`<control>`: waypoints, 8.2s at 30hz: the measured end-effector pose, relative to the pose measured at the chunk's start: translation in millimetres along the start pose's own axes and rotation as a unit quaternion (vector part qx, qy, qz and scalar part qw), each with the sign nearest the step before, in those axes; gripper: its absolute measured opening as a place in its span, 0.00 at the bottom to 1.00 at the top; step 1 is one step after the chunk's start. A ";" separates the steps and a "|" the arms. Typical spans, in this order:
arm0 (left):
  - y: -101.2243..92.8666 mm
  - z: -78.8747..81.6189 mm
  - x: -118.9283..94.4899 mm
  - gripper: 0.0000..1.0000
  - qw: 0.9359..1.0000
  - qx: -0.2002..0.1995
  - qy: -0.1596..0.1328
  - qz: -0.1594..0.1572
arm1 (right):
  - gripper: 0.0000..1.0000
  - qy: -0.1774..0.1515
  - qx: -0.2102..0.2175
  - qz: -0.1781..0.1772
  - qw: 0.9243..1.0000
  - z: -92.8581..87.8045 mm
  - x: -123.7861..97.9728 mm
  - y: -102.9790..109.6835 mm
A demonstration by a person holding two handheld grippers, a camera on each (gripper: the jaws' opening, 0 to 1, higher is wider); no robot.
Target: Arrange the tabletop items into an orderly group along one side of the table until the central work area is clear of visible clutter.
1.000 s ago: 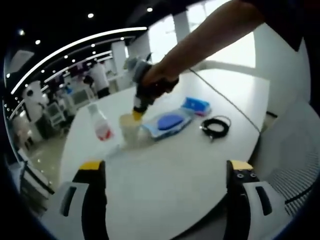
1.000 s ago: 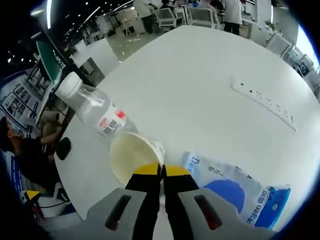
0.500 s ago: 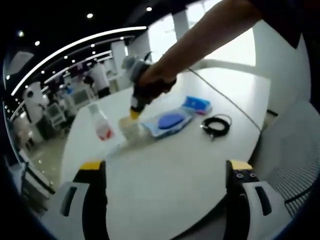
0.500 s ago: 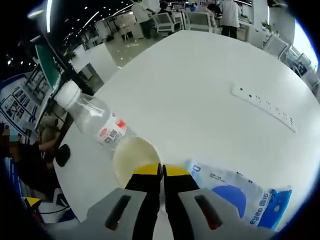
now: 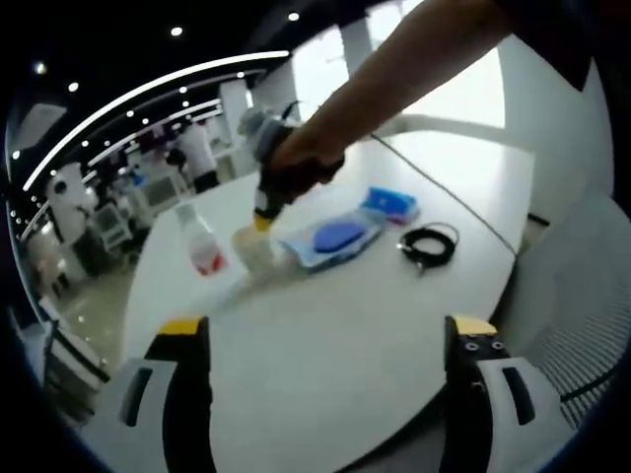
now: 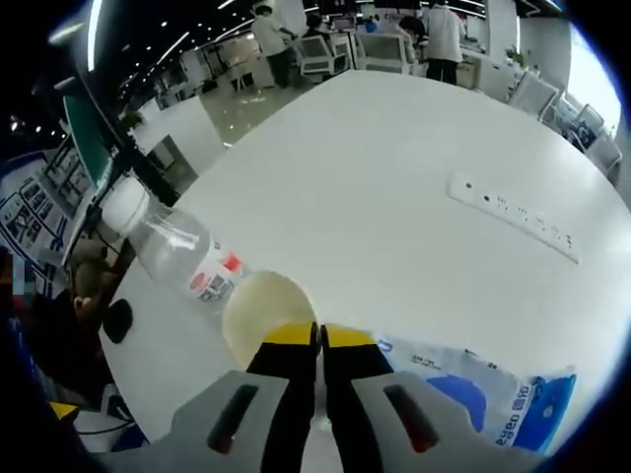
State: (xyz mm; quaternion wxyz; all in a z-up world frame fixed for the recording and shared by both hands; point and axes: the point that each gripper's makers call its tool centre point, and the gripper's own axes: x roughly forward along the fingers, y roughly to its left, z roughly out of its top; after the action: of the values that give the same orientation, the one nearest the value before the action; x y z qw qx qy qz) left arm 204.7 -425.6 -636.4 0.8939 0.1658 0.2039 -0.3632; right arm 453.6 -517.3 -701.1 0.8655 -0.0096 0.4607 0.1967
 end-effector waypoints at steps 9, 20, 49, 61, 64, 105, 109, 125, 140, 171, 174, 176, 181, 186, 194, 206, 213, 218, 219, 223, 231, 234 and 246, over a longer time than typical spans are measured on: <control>-1.8 -2.0 1.2 0.95 1.000 0.006 0.004 -0.004 | 0.23 -0.028 -0.027 0.009 0.999 7.5 -5.4 5.7; 0.7 1.1 0.0 0.95 1.000 0.002 -0.005 0.001 | 0.47 -0.067 -0.044 0.040 0.996 10.1 -20.7 19.7; 3.5 3.4 -2.3 0.96 1.000 -0.028 -0.014 0.000 | 0.79 -0.101 -0.131 0.032 0.986 -21.7 -75.9 1.6; 0.1 6.7 -2.6 0.96 0.999 -0.031 -0.019 -0.009 | 0.81 -0.109 -0.120 0.004 0.987 -47.3 -105.1 -32.5; -1.5 6.7 -2.5 0.96 0.999 -0.033 -0.019 -0.013 | 0.81 -0.108 -0.115 0.000 0.987 -53.6 -108.9 -39.1; -9.5 4.3 0.8 0.97 0.999 -0.034 -0.016 -0.031 | 0.92 -0.089 -0.102 -0.093 0.986 -139.3 -155.5 -138.5; -9.5 4.0 0.5 0.97 0.999 -0.035 -0.016 -0.031 | 0.91 -0.088 -0.093 -0.102 0.987 -137.4 -155.3 -152.8; -8.7 2.2 1.2 0.94 0.999 -0.041 -0.010 -0.031 | 0.71 -0.054 -0.029 -0.140 0.988 -137.7 -151.0 -205.1; -7.3 -2.0 2.1 0.92 0.999 -0.041 -0.001 -0.032 | 0.39 -0.006 -0.020 -0.151 0.988 -146.2 -129.9 -229.5; -3.9 -7.0 2.8 0.87 0.999 -0.037 0.015 -0.025 | 0.00 0.051 -0.003 -0.148 0.988 -152.4 -115.8 -236.1; -4.9 -7.4 2.9 0.87 0.999 -0.038 0.016 -0.028 | 0.00 0.049 -0.007 -0.148 0.988 -151.1 -120.2 -235.7; -5.3 -7.5 3.2 0.87 0.999 -0.036 0.016 -0.030 | 0.00 0.050 -0.015 -0.147 0.988 -150.4 -123.3 -234.9; -5.5 -7.6 3.2 0.87 0.999 -0.035 0.015 -0.031 | 0.00 0.055 -0.034 -0.139 0.988 -150.4 -128.1 -231.1; -6.2 -7.4 3.1 0.87 0.999 -0.036 0.014 -0.032 | 0.00 0.059 -0.061 -0.129 0.988 -151.2 -128.8 -224.5; -6.7 -7.1 2.7 0.87 0.999 -0.037 0.013 -0.032 | 0.00 0.068 -0.116 -0.116 0.984 -148.3 -133.5 -216.9; -4.7 -8.8 1.8 0.86 0.999 -0.039 0.015 -0.026 | 0.00 0.086 -0.191 -0.092 0.973 -147.2 -142.8 -216.9; -4.1 -10.6 1.7 0.86 0.999 -0.035 0.019 -0.025 | 0.00 0.110 -0.242 -0.078 0.961 -149.1 -147.3 -219.0; -2.8 -10.8 1.6 0.86 0.999 -0.034 0.020 -0.022 | 0.00 0.117 -0.300 -0.061 0.945 -151.5 -148.1 -219.0; -3.0 -10.9 1.8 0.86 0.999 -0.034 0.020 -0.022 | 0.00 0.121 -0.303 -0.065 0.943 -152.6 -148.9 -220.4; -3.0 -11.6 2.0 0.85 0.999 -0.032 0.022 -0.022 | 0.00 0.128 -0.354 -0.054 0.925 -154.0 -149.2 -220.2; -2.0 -12.3 2.1 0.85 0.999 -0.031 0.025 -0.019 | 0.00 0.145 -0.444 -0.033 0.884 -155.9 -147.2 -222.1; -1.2 -13.0 1.9 0.85 0.999 -0.031 0.027 -0.017 | 0.00 0.151 -0.472 -0.026 0.868 -158.5 -146.9 -219.0; 1.0 -14.7 1.9 0.84 0.999 -0.030 0.031 -0.013 | 0.00 0.158 -0.559 -0.001 0.814 -154.7 -131.8 -232.3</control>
State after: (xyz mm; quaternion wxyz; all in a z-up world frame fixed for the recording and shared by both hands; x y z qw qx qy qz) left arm 203.1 -419.5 -649.8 0.8870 0.1474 0.2444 -0.3631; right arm 346.3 -805.9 -722.8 0.6266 -0.5226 0.4020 0.4155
